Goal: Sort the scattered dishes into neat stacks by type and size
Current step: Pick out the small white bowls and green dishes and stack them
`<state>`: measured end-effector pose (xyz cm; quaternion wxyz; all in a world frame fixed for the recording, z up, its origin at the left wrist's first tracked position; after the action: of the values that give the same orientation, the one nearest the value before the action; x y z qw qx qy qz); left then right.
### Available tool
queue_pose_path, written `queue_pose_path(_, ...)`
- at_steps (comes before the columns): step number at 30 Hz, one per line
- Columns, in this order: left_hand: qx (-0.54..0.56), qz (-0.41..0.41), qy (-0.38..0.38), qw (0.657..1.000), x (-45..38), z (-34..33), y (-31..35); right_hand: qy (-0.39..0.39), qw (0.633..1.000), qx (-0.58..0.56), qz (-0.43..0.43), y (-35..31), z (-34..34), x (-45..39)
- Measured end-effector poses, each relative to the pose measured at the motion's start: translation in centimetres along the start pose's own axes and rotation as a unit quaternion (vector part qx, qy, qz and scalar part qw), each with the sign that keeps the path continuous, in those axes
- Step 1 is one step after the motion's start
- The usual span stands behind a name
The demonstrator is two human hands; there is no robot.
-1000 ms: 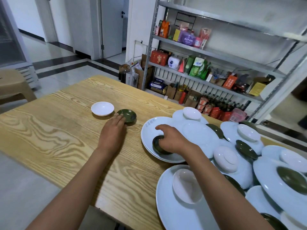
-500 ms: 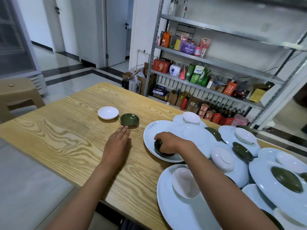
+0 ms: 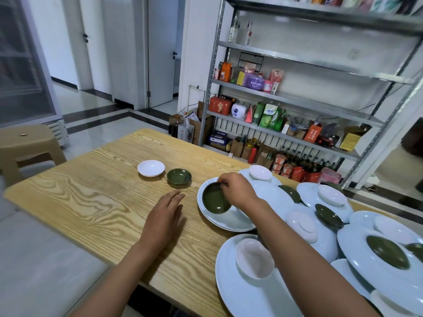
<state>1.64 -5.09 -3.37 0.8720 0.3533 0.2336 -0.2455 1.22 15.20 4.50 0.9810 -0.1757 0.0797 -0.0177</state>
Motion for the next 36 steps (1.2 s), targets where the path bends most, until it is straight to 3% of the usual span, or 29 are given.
queue_pose_path(5, 0.035, -0.046, 0.018, 0.998, 0.2, 1.9, 2.5, 0.059, 0.988, -0.116, -0.078, -0.6, 1.4, -0.5)
queue_pose_path(9, 0.043, -0.075, 0.002, 0.996, -0.5, 2.2, 3.7, 0.05, 0.95, -0.264, -0.157, -1.3, 0.2, -0.1)
queue_pose_path(13, 0.05, -0.052, 0.01, 0.997, -1.2, 1.9, 3.5, 0.039, 0.913, -0.366, -0.175, -2.8, -0.7, 0.4)
queue_pose_path(21, 0.061, -0.016, 0.04, 0.997, -2.3, 2.0, 2.4, 0.042, 0.908, -0.387, -0.158, -3.0, -1.4, -0.7)
queue_pose_path(30, 0.074, 0.128, 0.041, 0.988, -5.2, -1.4, -4.1, 0.046, 0.916, -0.366, -0.157, -0.5, -3.5, -1.6)
queue_pose_path(36, 0.047, 0.157, 0.03, 0.986, -7.0, -3.9, -6.4, 0.044, 0.917, -0.364, -0.156, 1.6, -5.2, -2.6)
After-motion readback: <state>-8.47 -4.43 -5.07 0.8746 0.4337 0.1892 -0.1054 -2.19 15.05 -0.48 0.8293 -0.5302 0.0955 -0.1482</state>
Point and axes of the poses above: each hand's wrist, its own x-axis away from the middle knuckle, its own z-axis out of the back of the hand, y = z × x, the point moved 7 cm from there along -x, towards the middle knuckle, and after that the axes turned 4 degrees about z, right-handed, at the moved point
